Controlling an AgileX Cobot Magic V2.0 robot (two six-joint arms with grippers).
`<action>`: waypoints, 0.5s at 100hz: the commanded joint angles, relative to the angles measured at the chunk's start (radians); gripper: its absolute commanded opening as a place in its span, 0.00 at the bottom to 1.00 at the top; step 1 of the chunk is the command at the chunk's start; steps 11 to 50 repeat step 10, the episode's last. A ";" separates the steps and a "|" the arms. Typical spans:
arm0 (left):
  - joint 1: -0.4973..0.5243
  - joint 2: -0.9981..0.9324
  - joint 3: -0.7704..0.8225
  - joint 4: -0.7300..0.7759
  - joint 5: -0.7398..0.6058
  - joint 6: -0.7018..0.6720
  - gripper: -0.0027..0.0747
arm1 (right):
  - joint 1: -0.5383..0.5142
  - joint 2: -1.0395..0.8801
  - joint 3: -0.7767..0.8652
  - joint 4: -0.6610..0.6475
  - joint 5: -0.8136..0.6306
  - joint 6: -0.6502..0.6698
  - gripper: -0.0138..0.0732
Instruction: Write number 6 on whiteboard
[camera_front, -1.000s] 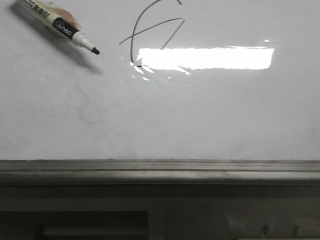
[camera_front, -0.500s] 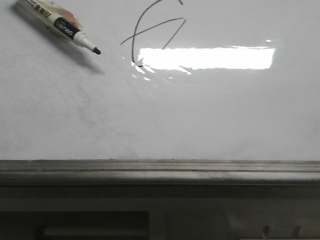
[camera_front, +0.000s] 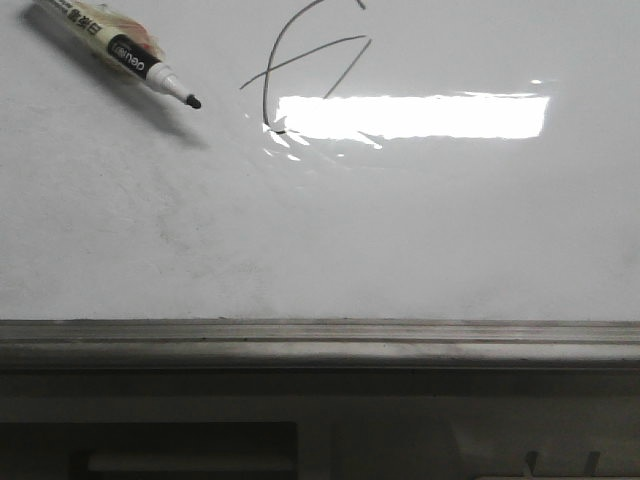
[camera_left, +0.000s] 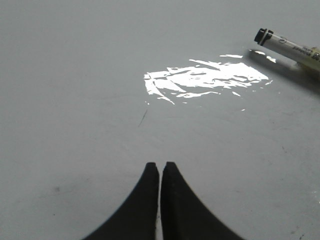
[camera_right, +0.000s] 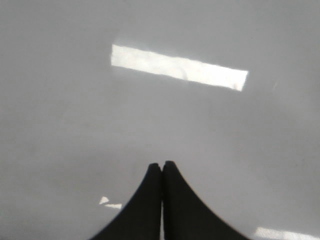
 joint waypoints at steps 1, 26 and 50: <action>-0.009 -0.031 0.048 -0.006 -0.074 -0.009 0.01 | -0.004 -0.019 0.023 -0.009 -0.077 0.002 0.08; -0.009 -0.031 0.048 -0.006 -0.074 -0.009 0.01 | -0.004 -0.019 0.023 -0.009 -0.077 0.002 0.08; -0.009 -0.031 0.048 -0.006 -0.074 -0.009 0.01 | -0.004 -0.019 0.023 -0.009 -0.077 0.002 0.08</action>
